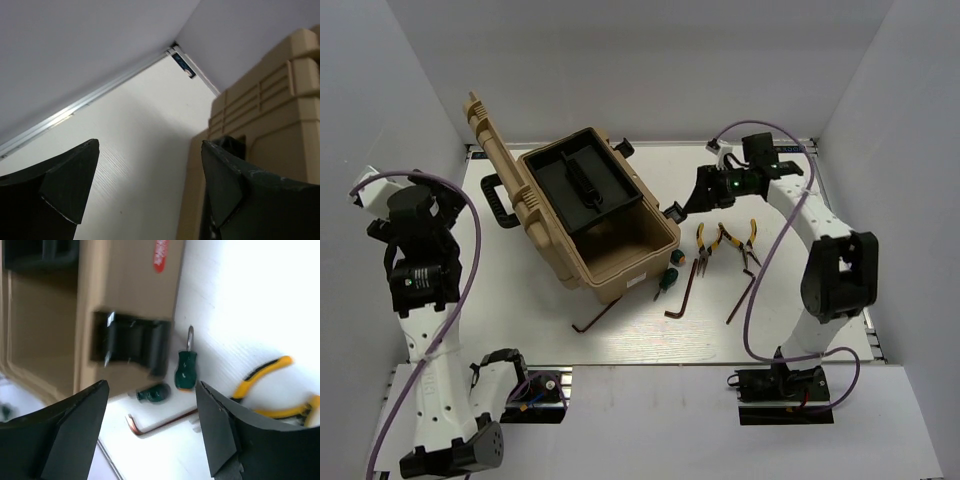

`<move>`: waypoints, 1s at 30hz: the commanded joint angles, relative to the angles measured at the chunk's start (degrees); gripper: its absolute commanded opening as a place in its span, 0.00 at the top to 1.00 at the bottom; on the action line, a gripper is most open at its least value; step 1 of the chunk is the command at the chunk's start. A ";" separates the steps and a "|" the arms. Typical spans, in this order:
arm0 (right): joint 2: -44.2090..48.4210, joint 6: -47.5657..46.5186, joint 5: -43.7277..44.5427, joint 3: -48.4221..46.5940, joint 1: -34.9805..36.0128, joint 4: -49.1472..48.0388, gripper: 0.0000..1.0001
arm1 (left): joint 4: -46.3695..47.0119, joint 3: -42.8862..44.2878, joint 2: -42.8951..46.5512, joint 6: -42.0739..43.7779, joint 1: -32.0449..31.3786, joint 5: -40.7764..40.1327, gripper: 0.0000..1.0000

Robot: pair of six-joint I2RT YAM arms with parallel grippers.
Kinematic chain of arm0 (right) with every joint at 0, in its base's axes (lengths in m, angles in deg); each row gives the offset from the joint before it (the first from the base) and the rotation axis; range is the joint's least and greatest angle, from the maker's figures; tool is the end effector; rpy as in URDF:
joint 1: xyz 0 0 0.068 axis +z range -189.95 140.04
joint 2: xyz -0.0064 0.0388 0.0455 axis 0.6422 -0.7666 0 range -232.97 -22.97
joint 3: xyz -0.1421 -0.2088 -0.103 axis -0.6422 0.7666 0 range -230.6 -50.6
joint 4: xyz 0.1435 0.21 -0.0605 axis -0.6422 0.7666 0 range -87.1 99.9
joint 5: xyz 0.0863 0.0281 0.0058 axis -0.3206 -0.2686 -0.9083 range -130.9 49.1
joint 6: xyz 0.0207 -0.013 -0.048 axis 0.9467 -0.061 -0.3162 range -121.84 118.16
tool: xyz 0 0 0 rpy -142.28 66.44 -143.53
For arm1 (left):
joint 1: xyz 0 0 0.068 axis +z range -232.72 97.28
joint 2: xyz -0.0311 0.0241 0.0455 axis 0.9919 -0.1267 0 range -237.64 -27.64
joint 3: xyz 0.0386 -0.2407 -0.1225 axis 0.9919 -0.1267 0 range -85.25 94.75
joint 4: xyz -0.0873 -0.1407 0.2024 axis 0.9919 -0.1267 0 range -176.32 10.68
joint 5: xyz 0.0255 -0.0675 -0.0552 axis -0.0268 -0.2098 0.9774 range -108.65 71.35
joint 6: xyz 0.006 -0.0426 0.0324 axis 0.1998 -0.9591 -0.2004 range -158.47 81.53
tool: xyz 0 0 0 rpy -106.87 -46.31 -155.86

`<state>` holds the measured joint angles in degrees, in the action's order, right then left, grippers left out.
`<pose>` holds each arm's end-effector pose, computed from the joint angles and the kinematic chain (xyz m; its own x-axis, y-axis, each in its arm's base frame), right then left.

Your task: Sort the tools into containers

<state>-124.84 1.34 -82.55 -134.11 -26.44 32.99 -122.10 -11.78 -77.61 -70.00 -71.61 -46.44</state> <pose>0.3761 0.1147 0.2763 -0.7600 -0.1401 -0.6347 -0.5620 0.6322 0.5334 0.1444 0.0453 0.4336 0.0389 -0.4637 -0.8851 -0.6829 0.6344 -0.3623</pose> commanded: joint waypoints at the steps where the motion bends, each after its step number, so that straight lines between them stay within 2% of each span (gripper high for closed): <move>1: 7.98 -19.43 -0.70 -3.42 0.45 10.06 0.24 | 0.59 -1.31 3.47 -0.29 -0.57 6.94 0.07; 2: 10.17 -23.36 -1.41 -3.59 0.89 12.86 0.26 | 1.29 -2.71 4.00 -0.29 -0.57 8.09 0.07; 4: 13.70 -38.97 -5.63 -3.60 2.73 15.69 0.26 | 2.00 -3.25 4.54 0.33 -0.57 11.77 0.11; 5: 15.89 -43.04 -6.77 -3.77 3.70 19.27 0.27 | 2.70 -3.94 5.32 0.85 -1.09 13.01 0.14; 6: 16.26 -52.22 -8.95 -4.29 4.49 21.92 0.27 | 2.71 -4.65 5.94 0.85 -1.09 14.50 0.20; 7: 16.35 -57.79 -9.32 -4.82 6.41 22.73 0.29 | 3.58 -4.65 5.94 1.55 -1.09 17.04 0.40; 9: 15.82 -68.10 -11.25 -6.40 7.66 28.67 0.33 | 4.11 -5.27 7.43 2.09 -1.09 19.34 0.63; 10: 15.30 -74.05 -10.57 -7.45 11.14 31.41 0.35 | 4.11 -5.27 7.44 2.09 -1.09 19.96 0.74; 13: 13.98 -76.73 -4.27 -7.03 15.02 31.53 0.32 | 3.50 -5.27 8.66 2.09 -1.09 20.85 0.72; 14: 14.06 -78.31 -3.01 -5.72 17.13 29.44 0.29 | 3.50 -5.27 8.67 2.09 -1.09 20.85 0.53; 16: 12.84 -77.37 1.71 -5.09 20.73 26.88 0.26 | 2.79 -4.66 9.28 1.56 -1.09 20.85 0.28; 17: 12.40 -77.01 2.62 -5.18 21.37 25.04 0.26 | 2.79 -4.65 9.28 1.56 -1.09 21.37 0.25; 23: 8.61 -76.29 10.08 -6.14 27.34 21.50 0.26 | 2.27 -4.65 10.34 0.94 -1.09 21.90 0.22; 26: 7.39 -76.92 14.12 -3.60 29.36 20.46 0.26 | 1.74 -5.18 10.86 0.94 -1.09 21.38 0.22; 29: 6.77 -76.40 17.29 0.44 31.48 16.78 0.32 | 1.22 -4.57 11.39 0.94 -1.09 21.38 0.22; 30: 6.59 -75.78 18.26 1.75 32.00 16.24 0.37 | 0.69 -4.04 11.39 0.42 -1.62 21.38 0.20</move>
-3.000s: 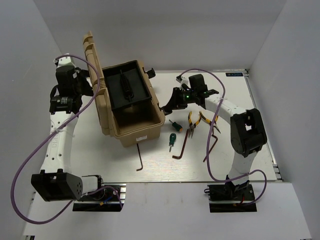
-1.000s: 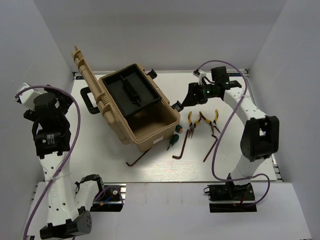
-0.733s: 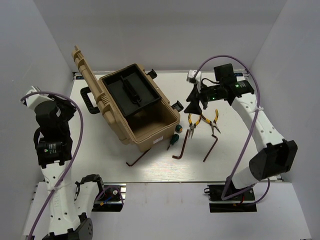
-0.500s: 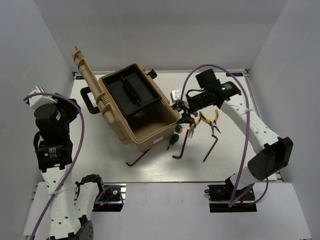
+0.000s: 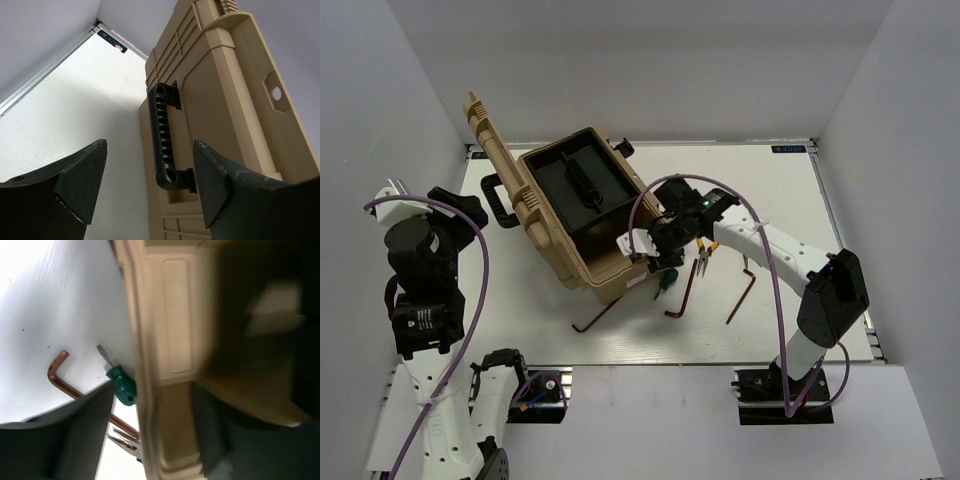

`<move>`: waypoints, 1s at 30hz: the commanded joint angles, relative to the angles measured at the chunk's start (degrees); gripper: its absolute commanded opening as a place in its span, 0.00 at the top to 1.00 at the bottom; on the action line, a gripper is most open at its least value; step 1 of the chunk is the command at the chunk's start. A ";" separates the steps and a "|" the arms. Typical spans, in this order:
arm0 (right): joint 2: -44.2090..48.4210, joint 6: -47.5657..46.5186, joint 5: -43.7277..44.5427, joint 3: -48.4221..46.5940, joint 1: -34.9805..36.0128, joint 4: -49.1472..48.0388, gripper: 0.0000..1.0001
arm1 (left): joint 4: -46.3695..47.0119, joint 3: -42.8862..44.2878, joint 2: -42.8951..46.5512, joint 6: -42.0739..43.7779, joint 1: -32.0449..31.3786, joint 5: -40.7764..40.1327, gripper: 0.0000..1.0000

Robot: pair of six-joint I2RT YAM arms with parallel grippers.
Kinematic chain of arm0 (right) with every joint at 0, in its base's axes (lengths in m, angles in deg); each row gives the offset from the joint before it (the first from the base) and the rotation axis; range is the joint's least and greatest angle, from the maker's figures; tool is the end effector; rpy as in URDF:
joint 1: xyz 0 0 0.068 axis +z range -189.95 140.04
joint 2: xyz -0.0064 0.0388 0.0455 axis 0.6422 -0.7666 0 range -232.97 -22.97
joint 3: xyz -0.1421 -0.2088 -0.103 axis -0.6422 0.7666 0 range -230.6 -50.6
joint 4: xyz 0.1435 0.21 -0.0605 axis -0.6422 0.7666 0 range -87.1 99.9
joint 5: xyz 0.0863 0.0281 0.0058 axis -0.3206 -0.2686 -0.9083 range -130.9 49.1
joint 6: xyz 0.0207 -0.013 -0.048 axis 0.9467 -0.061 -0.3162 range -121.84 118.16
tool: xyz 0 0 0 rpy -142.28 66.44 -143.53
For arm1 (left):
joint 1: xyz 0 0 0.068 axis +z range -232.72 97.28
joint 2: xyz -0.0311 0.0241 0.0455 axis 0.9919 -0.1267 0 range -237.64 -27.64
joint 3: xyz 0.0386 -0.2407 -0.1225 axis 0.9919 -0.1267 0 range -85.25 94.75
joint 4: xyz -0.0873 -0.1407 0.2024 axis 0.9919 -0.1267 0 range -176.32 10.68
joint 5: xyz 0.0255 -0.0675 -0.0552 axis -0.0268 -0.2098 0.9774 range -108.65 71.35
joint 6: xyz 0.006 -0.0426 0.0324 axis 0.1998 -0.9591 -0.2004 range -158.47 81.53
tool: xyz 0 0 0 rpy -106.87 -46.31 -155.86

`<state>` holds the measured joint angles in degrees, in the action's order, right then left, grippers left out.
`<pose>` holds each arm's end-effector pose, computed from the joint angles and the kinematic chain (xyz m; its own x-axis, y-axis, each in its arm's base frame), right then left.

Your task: Sort the tools into containers

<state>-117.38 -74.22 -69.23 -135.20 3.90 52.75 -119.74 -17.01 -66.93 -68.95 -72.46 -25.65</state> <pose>0.2372 0.2513 0.3031 0.5576 -0.6276 -0.5433 -0.8300 -0.4280 -0.3575 0.1056 0.0236 0.4301 -0.0192 -0.5150 -0.8569 -0.3529 0.8054 -0.4762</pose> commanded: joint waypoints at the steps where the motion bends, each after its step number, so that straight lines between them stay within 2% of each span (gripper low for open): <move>1: -0.86 1.00 5.39 3.47 2.19 -4.31 0.42 | -1.68 1.19 0.70 -0.63 -0.77 0.59 0.19; 3: -1.48 2.67 7.06 4.09 3.07 -6.50 0.56 | -2.29 1.71 1.23 -1.33 -0.77 -0.64 0.16; 6: -2.53 3.56 9.08 3.57 4.30 -7.39 0.63 | -2.91 2.33 1.85 -2.39 -0.77 -0.64 0.14; 9: -4.02 4.70 10.75 1.47 5.62 -7.75 0.78 | -3.43 2.33 2.37 -2.39 -1.30 -0.64 0.14; 11: -4.81 7.59 11.20 0.05 6.33 -7.75 1.00 | -3.43 2.33 2.90 -2.92 -1.30 -0.64 0.14; 21: -13.42 23.68 17.26 -17.33 8.35 -6.69 1.00 | -5.18 3.55 3.96 -2.92 -2.35 -1.26 0.14; 26: -16.50 29.75 20.69 -22.01 8.35 -7.48 1.00 | -6.33 5.84 3.96 -3.97 -2.97 -2.57 0.14; 30: -18.70 38.51 26.38 -24.11 8.61 -9.15 1.00 | -6.86 7.25 4.48 -3.97 -4.02 -1.87 0.14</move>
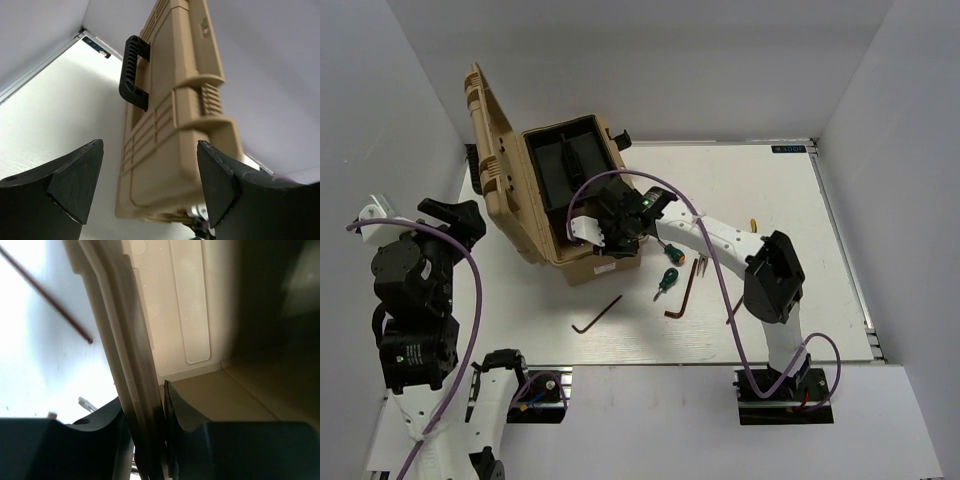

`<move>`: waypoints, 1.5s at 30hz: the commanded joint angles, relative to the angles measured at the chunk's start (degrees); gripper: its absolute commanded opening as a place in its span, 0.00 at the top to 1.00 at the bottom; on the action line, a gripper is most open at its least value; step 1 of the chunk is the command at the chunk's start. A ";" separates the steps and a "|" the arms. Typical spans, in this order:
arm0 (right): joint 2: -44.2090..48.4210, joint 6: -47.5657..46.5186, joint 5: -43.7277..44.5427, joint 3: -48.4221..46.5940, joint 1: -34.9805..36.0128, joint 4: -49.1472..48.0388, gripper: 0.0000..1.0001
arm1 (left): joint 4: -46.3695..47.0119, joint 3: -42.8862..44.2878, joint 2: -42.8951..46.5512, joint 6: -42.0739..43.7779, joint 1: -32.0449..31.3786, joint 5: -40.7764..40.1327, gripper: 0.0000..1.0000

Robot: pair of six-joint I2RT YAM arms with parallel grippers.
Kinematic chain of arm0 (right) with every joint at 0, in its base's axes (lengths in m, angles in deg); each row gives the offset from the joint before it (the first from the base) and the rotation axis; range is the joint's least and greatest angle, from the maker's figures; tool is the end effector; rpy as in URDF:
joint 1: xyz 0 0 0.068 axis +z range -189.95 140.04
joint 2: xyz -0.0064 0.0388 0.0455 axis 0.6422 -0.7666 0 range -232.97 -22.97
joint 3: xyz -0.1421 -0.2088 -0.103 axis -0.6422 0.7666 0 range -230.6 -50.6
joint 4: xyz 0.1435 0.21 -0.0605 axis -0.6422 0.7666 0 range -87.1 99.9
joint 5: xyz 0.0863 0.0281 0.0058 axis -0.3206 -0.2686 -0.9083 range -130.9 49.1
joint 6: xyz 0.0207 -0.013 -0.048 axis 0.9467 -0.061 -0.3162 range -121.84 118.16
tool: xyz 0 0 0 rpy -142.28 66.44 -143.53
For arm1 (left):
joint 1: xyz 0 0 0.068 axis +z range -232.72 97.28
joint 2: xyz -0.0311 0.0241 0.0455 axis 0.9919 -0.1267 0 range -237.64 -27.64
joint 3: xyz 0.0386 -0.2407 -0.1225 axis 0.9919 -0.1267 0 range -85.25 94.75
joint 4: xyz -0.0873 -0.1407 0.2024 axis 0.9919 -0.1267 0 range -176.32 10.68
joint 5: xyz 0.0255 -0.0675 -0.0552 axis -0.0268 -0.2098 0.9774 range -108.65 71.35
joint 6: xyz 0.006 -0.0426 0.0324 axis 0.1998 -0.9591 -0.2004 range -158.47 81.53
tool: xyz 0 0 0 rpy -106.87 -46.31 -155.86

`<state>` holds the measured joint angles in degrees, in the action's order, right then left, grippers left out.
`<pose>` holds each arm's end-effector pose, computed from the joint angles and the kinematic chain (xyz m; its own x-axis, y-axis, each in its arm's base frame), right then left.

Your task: Sort the tools into containers

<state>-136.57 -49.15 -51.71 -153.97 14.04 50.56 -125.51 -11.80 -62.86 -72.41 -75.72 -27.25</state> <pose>0.2505 0.3561 0.2786 0.2895 -0.8297 -0.4772 -0.9445 -0.1668 -0.2830 0.0665 0.0136 0.4495 0.0354 -0.5518 -0.8332 -0.2987 0.7898 -0.5357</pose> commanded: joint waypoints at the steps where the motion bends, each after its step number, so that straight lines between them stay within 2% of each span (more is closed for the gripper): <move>1: 0.14 14.69 9.57 -5.61 -1.44 -6.97 1.00 | -1.09 2.05 0.42 -0.52 -0.76 -0.28 0.14; 8: -0.22 25.07 12.65 -4.38 -1.35 -7.49 1.00 | 1.10 0.12 0.95 -0.52 -1.29 4.28 0.14; 12: -0.39 26.13 9.60 -3.59 -0.47 -6.96 1.00 | 8.82 -2.51 0.95 5.01 -1.82 18.74 0.20; 15: -0.30 25.16 7.21 -2.80 -0.47 -6.79 1.00 | 12.78 -4.45 1.55 8.26 -2.87 25.97 0.24; 20: -0.48 27.00 6.94 -2.89 -0.30 -6.61 1.00 | 17.27 -6.21 2.09 9.85 -3.93 33.37 0.28; 26: -3.38 29.29 7.64 -6.75 0.67 -5.21 1.00 | 23.87 -8.24 2.09 11.95 -5.15 45.67 0.28; 35: -3.21 29.82 5.54 -8.07 0.76 -4.33 1.00 | 26.68 -13.60 3.22 14.51 -6.92 52.11 0.26; 36: -3.03 29.65 2.66 -8.42 0.76 -3.63 0.91 | 26.68 -14.21 3.23 15.21 -7.53 52.11 0.26; 37: -2.86 29.38 1.50 -8.60 0.67 -3.28 0.70 | 26.68 -14.21 3.23 15.21 -7.53 52.11 0.26; 38: -2.59 28.94 0.27 -8.77 0.58 -2.84 0.58 | 26.68 -14.21 3.23 15.91 -7.53 52.11 0.26; 39: -1.28 28.85 -4.52 -8.95 0.76 -1.62 0.46 | 26.68 -14.73 3.23 15.92 -8.05 52.89 0.25; 40: 0.47 28.33 -6.05 -9.13 0.50 -1.17 0.28 | 26.68 -14.74 3.23 15.92 -8.06 53.94 0.25; 43: 2.33 27.62 -11.85 -10.00 0.67 0.06 0.21 | 28.61 -14.74 3.23 15.92 -8.59 56.92 0.20; 45: 4.00 27.53 -12.74 -12.02 0.58 0.68 0.21 | 29.93 -14.74 3.23 15.92 -8.59 58.86 0.20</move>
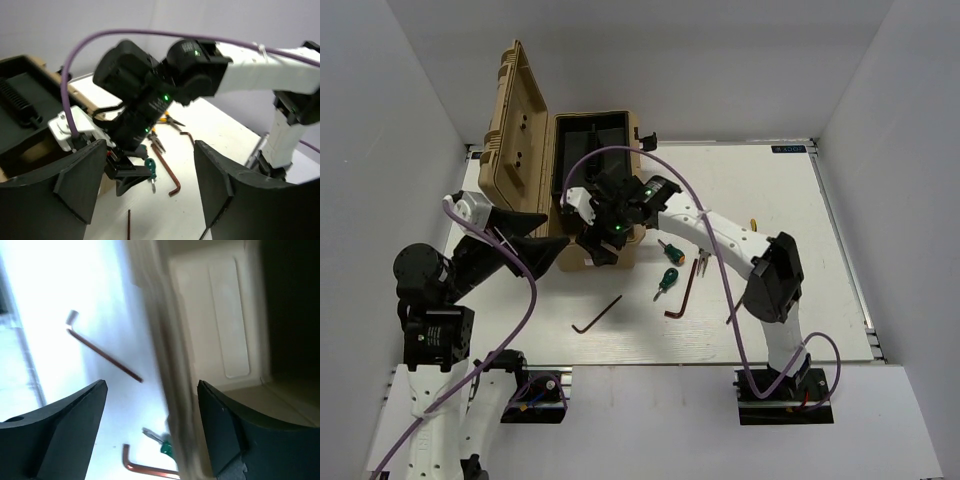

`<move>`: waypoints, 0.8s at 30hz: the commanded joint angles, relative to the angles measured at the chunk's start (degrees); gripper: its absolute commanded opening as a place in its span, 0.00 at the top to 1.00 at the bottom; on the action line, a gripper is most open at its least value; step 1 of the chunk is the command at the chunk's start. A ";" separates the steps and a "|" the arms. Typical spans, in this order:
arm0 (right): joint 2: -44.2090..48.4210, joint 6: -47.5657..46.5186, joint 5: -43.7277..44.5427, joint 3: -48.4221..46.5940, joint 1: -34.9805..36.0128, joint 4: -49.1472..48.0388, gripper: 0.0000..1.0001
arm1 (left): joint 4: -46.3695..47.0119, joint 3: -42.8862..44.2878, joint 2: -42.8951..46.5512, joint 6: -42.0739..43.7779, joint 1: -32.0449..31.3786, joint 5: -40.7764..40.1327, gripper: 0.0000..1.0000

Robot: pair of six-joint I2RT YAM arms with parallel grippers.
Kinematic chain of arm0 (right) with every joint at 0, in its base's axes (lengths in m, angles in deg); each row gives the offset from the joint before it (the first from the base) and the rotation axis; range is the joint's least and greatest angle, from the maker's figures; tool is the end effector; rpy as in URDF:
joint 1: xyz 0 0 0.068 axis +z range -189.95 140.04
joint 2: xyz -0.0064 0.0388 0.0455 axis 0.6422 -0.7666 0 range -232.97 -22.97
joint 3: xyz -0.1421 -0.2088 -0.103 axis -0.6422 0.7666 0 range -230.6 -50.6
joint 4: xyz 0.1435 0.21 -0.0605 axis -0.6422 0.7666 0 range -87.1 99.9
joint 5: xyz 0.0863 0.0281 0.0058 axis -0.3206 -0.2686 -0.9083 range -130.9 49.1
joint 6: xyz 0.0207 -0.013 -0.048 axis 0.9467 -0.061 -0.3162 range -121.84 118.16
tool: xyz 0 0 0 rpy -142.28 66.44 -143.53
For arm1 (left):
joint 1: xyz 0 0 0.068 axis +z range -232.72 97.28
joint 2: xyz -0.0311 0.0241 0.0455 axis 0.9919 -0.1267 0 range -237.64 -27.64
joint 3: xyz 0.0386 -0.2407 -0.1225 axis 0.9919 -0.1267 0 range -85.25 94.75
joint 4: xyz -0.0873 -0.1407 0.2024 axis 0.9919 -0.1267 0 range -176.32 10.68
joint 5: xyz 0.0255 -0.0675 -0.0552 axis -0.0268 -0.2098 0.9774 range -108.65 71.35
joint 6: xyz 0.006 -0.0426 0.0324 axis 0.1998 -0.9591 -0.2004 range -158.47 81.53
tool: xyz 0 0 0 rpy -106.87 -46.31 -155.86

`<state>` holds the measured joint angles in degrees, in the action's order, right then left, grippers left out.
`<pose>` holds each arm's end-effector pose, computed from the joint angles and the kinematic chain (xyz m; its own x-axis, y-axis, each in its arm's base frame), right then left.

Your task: Sort the tools into containers

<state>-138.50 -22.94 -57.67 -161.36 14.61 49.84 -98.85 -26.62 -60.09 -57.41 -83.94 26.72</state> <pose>0.2525 0.3725 0.3062 -0.1064 -0.7440 -0.6597 -0.9883 0.1518 -0.0118 0.0883 -0.0271 0.4286 -0.1246 -0.2255 -0.9663 0.7201 0.6494 -0.2444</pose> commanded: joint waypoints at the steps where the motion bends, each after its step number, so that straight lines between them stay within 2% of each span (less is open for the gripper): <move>1: 6.27 1.24 -7.48 -5.16 -0.07 1.75 0.21 | 4.75 0.08 0.45 0.23 -0.89 6.91 0.19; 4: 8.64 0.10 -5.13 -6.57 -0.34 2.10 0.23 | 7.56 1.13 0.45 -1.18 -1.51 10.60 0.19; 6: 11.37 -0.78 -0.99 -5.27 -1.04 1.67 0.37 | 8.10 1.13 -0.07 -1.72 -1.51 11.85 0.23; 7: 12.42 -0.61 3.28 -4.47 -1.13 0.36 0.50 | 8.71 1.13 -0.07 -1.72 -2.03 12.72 0.28; 8: 15.30 -0.61 7.77 -2.81 -2.17 -1.31 0.65 | 9.24 1.13 -0.07 -2.24 -2.04 12.73 0.36; 9: 16.63 -0.43 10.07 -0.18 -2.62 -2.37 0.93 | 9.25 0.00 -0.07 -2.24 -2.04 13.43 0.42; 10: 17.69 -0.43 15.40 0.80 -3.14 -4.64 1.00 | 9.94 -0.79 -0.07 -2.76 -2.56 13.43 0.49; 11: 20.92 -0.34 19.81 1.85 -4.45 -6.23 1.00 | 10.65 -1.58 -0.07 -2.77 -2.57 14.30 0.56; 12: 21.91 -0.17 21.33 4.47 -6.30 -7.55 1.00 | 10.65 -2.98 -0.77 -3.29 -2.57 14.31 0.73; 15: 25.96 0.62 26.00 9.13 -13.23 -8.35 1.00 | 7.24 -3.52 -3.05 -1.47 -2.57 15.63 0.93; 18: 27.81 2.38 25.66 13.19 -20.36 -5.30 0.99 | 0.84 -1.77 -7.09 2.49 -3.09 16.16 0.92; 19: 28.68 4.38 22.52 15.20 -26.12 -4.58 0.86 | -0.24 -1.77 -9.11 3.03 -3.09 15.64 0.88; 21: 29.04 5.71 19.86 17.50 -31.24 -2.91 0.68 | -2.61 -1.24 -11.14 3.56 -3.09 14.67 0.80; 22: 29.04 7.81 14.20 20.21 -34.67 -0.82 0.58 | -3.14 -0.72 -12.10 4.43 -3.62 13.10 0.71; 24: 28.95 9.75 10.82 22.33 -37.93 -0.44 0.50 | -5.50 -0.71 -15.44 5.39 -3.62 9.24 0.59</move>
<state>-110.26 -17.70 -40.01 -141.58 -19.55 45.62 -98.80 -29.16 -73.09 -54.94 -87.13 39.61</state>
